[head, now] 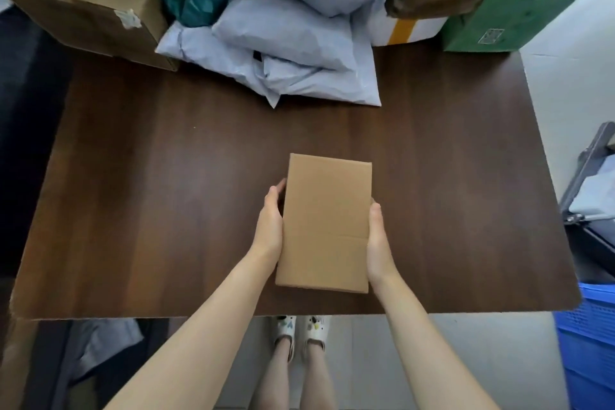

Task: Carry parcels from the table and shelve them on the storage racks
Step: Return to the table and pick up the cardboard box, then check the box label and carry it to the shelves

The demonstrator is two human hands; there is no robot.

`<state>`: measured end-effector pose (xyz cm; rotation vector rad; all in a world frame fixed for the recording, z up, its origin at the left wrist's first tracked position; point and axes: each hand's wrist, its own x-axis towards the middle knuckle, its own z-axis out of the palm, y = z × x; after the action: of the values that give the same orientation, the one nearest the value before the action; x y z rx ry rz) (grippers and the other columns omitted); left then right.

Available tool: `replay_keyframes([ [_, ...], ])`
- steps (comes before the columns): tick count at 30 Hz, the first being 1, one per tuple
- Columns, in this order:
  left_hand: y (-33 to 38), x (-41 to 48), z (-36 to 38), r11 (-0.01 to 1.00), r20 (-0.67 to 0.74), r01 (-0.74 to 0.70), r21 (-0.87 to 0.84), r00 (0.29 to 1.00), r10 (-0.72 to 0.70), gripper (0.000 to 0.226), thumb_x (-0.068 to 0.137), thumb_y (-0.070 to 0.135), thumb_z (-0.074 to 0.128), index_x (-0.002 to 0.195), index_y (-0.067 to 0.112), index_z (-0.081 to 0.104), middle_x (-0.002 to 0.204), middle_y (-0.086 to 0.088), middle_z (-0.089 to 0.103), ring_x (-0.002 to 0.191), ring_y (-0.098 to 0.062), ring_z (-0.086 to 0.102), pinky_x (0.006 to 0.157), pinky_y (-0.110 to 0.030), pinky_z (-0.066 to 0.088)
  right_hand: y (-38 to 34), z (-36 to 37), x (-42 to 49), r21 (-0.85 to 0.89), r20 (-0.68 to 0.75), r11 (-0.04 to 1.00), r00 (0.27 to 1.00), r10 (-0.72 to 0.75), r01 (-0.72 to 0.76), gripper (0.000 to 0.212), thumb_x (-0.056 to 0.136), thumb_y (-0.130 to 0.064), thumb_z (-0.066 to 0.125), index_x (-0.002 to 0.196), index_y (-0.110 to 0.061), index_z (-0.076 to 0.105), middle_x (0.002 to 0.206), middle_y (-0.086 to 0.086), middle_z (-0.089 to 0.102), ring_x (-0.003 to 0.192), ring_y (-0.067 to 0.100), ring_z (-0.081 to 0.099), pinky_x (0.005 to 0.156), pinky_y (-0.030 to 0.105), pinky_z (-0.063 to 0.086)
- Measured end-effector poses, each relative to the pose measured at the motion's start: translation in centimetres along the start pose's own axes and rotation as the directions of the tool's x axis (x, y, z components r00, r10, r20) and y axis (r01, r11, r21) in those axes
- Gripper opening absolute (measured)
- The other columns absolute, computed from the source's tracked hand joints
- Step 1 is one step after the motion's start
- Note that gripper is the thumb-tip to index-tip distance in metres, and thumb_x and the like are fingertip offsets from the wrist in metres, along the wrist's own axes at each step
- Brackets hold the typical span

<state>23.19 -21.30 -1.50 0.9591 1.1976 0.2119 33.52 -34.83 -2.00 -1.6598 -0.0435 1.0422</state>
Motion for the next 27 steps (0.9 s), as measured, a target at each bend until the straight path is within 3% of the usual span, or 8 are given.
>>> replay_keyframes([
  [6, 3.8, -1.2, 0.2, 0.996, 0.008, -0.004, -0.091, 1.0, 0.004, 0.05, 0.095, 0.06, 0.035, 0.135, 0.042, 0.058, 0.129, 0.002, 0.071, 0.116, -0.022, 0.067, 0.103, -0.048, 0.05, -3.7, 1.0, -0.5, 0.095, 0.092, 0.995, 0.996, 0.009, -0.018, 0.085, 0.086, -0.072, 0.036, 0.156, -0.023, 0.038, 0.148, 0.011, 0.056, 0.136, 0.031, 0.055, 0.115, 0.056, 0.041],
  [9, 8.1, -2.7, 0.7, 0.986, 0.074, -0.125, -0.112, 0.988, 0.134, 0.054, 0.094, 0.057, 0.038, 0.137, 0.033, 0.06, 0.137, -0.003, 0.066, 0.126, -0.029, 0.061, 0.108, -0.055, 0.045, -7.6, 1.1, -1.1, 0.115, 0.083, 0.988, 0.99, -0.11, 0.1, 0.078, 0.089, -0.068, 0.04, 0.155, -0.027, 0.038, 0.144, 0.007, 0.06, 0.131, 0.027, 0.06, 0.11, 0.054, 0.048],
  [12, 13.1, -5.0, 1.2, 0.959, 0.121, -0.258, -0.118, 0.955, 0.271, 0.054, 0.097, 0.054, 0.037, 0.14, 0.029, 0.057, 0.14, -0.009, 0.064, 0.128, -0.032, 0.059, 0.108, -0.058, 0.045, -12.6, 1.2, -2.8, 0.145, 0.076, 0.955, 0.959, -0.272, 0.26, 0.071, 0.089, -0.062, 0.053, 0.153, -0.034, 0.038, 0.132, -0.006, 0.069, 0.117, 0.014, 0.07, 0.089, 0.035, 0.062],
  [15, 18.5, -8.2, 1.5, 0.913, 0.152, -0.378, -0.151, 0.904, 0.4, 0.053, 0.097, 0.054, 0.039, 0.139, 0.03, 0.058, 0.132, -0.007, 0.068, 0.12, -0.029, 0.063, 0.104, -0.054, 0.049, -18.2, 1.2, -5.8, 0.152, 0.133, 0.915, 0.91, -0.393, 0.373, 0.069, 0.089, -0.067, 0.056, 0.151, -0.045, 0.035, 0.137, -0.01, 0.066, 0.119, 0.011, 0.069, 0.09, 0.034, 0.062],
  [17, 22.4, -10.9, 1.7, 0.876, 0.175, -0.447, -0.182, 0.862, 0.476, 0.049, 0.1, 0.049, 0.037, 0.141, 0.029, 0.056, 0.127, -0.008, 0.07, 0.111, -0.025, 0.066, 0.097, -0.049, 0.053, -22.2, 1.3, -8.0, 0.169, 0.158, 0.888, 0.877, -0.453, 0.428, 0.073, 0.086, -0.073, 0.057, 0.151, -0.049, 0.034, 0.139, -0.009, 0.066, 0.119, 0.014, 0.07, 0.091, 0.036, 0.062],
  [21, 29.2, -16.5, 1.8, 0.81, 0.257, -0.535, -0.24, 0.77, 0.585, 0.054, 0.103, 0.047, 0.034, 0.142, 0.017, 0.056, 0.089, -0.001, 0.079, 0.072, -0.011, 0.075, 0.058, -0.027, 0.06, -30.1, 1.6, -12.7, 0.257, 0.134, 0.816, 0.817, -0.561, 0.518, 0.079, 0.079, -0.064, 0.065, 0.151, -0.047, 0.036, 0.134, -0.006, 0.07, 0.114, 0.017, 0.073, 0.094, 0.046, 0.061],
  [24, 33.4, -21.5, 1.7, 0.756, 0.288, -0.584, -0.295, 0.7, 0.653, 0.052, 0.101, 0.048, 0.037, 0.134, 0.015, 0.061, 0.076, -0.002, 0.079, 0.059, -0.011, 0.074, 0.046, -0.025, 0.057, -35.0, 1.4, -16.4, 0.293, 0.134, 0.763, 0.765, -0.63, 0.577, 0.07, 0.084, -0.051, 0.065, 0.15, -0.042, 0.042, 0.121, -0.006, 0.077, 0.103, 0.016, 0.077, 0.076, 0.035, 0.065],
  [27, 36.7, -25.7, 1.9, 0.693, 0.276, -0.653, -0.306, 0.635, 0.721, 0.045, 0.101, 0.045, 0.036, 0.11, 0.016, 0.069, 0.063, 0.001, 0.076, 0.049, -0.009, 0.071, 0.041, -0.022, 0.054, -38.6, 0.9, -20.0, 0.303, 0.14, 0.71, 0.707, -0.693, 0.636, 0.063, 0.083, -0.045, 0.065, 0.144, -0.036, 0.051, 0.112, -0.005, 0.08, 0.093, 0.015, 0.08, 0.065, 0.026, 0.063],
])
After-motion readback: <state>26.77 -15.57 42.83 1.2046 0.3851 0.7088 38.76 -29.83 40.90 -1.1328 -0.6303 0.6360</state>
